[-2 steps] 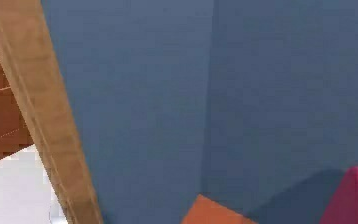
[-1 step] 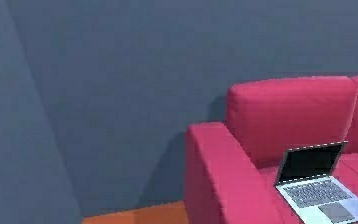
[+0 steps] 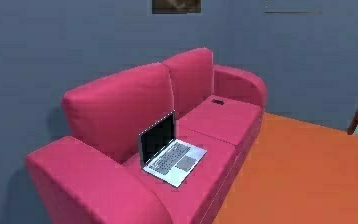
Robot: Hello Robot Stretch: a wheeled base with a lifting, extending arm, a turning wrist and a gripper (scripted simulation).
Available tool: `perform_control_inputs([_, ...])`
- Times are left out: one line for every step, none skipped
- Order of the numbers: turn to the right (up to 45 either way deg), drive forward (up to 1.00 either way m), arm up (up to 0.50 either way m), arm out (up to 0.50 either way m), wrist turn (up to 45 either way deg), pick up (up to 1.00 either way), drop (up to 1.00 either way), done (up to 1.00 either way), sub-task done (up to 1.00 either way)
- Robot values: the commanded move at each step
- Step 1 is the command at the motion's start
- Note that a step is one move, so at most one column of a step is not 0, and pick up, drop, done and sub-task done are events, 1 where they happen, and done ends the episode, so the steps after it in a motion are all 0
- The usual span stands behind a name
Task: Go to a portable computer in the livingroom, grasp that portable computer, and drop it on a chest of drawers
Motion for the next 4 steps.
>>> perform_control_inputs([30.0, 0.00, 0.00, 0.00, 0.0, 0.00, 0.00, 0.00, 0.00])
perform_control_inputs([0.0, 0.55, 0.00, 0.00, 0.0, 0.00, 0.00, 0.00, 0.00])
perform_control_inputs([-45.0, 0.00, 0.00, 0.00, 0.0, 0.00, 0.00, 0.00, 0.00])
perform_control_inputs([-45.0, 0.00, 0.00, 0.00, 0.0, 0.00, 0.00, 0.00, 0.00])
